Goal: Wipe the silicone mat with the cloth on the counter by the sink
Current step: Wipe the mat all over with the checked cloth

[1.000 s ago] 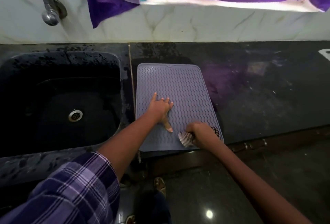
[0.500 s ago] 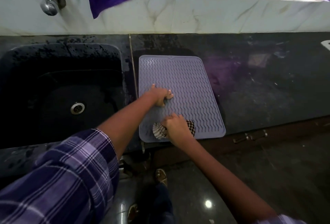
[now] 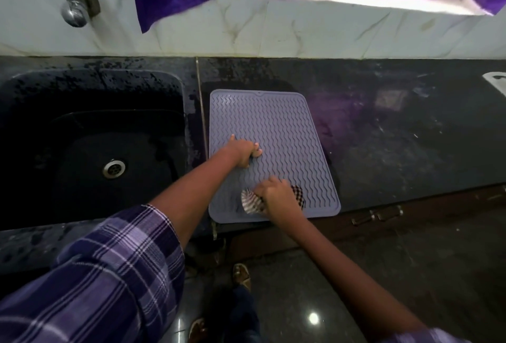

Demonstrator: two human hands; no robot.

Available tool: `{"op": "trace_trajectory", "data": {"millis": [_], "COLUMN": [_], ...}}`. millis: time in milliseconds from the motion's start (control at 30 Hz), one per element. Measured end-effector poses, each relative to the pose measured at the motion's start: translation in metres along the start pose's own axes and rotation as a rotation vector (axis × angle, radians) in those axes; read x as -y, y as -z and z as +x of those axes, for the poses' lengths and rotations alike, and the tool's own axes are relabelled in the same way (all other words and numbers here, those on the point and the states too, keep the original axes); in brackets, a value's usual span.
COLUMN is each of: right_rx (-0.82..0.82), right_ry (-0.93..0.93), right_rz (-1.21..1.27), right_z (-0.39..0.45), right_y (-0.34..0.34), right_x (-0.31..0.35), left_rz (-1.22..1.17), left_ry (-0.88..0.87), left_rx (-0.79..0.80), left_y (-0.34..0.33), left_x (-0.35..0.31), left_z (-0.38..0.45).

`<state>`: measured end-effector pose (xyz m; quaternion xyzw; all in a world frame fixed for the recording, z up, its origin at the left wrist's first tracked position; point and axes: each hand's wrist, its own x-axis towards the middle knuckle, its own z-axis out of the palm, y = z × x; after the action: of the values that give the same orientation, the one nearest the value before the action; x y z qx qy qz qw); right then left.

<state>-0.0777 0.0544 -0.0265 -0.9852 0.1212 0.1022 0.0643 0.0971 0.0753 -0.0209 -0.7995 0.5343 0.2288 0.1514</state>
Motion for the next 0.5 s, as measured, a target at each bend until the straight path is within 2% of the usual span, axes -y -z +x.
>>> {"op": "trace_trajectory", "data": {"millis": [100,200,300,400,500], "right_rx": [0.119,0.24,0.112,0.085,0.103], "right_ry": [0.06,-0.028,-0.114,0.05,0.244], "right_rz": [0.048,0.189,0.164,0.133,-0.031], "right_z": [-0.017,-0.015,-0.002,0.003,-0.006], "right_y": [0.003,0.025,0.042,0.03,0.006], "right_x": [-0.005,-0.023,-0.036,-0.009,0.017], "left_rz": [-0.02,-0.069,-0.107,-0.104,-0.095], "left_ry": [0.012,0.028,0.042,0.056,0.037], "left_rx": [-0.007,-0.02,-0.018,-0.01,0.005], "left_y": [-0.002,-0.001,0.0,0.002,0.001], "left_x": [-0.001,-0.004,-0.005,-0.007,-0.006], "left_z": [-0.001,0.0,-0.001,-0.001,-0.001]}}
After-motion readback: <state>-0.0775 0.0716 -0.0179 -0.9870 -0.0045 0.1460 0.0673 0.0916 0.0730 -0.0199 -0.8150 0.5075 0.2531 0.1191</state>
